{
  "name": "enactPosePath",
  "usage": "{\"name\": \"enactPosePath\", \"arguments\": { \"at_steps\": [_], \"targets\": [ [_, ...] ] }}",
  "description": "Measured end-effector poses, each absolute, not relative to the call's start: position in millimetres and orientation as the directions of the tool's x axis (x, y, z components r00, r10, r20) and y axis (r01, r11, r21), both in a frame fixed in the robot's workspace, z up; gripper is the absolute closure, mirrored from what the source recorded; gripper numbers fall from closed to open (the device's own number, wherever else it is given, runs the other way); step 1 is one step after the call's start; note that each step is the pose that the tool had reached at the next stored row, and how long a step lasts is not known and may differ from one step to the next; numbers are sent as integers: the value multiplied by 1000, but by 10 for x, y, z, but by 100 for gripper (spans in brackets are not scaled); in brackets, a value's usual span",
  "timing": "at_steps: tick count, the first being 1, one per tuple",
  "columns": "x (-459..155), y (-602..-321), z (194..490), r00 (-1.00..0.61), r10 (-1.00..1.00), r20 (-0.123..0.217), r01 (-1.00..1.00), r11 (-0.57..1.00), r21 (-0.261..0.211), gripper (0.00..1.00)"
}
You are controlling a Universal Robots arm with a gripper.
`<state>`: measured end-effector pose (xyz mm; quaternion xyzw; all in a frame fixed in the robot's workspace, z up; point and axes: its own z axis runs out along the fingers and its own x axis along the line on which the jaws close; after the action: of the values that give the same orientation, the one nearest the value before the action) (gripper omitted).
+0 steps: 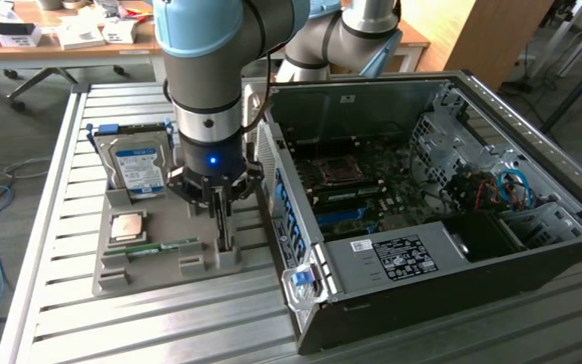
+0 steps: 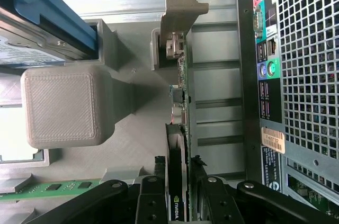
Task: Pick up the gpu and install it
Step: 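Pick up the gpu and move the gpu toward the slot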
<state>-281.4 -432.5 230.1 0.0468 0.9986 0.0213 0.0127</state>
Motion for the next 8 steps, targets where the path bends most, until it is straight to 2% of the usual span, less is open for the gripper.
{"name": "enactPosePath", "arguments": {
  "at_steps": [8],
  "targets": [
    [-2814,-4325,2301,-995,94,-24,93,995,44,68]
  ]
}}
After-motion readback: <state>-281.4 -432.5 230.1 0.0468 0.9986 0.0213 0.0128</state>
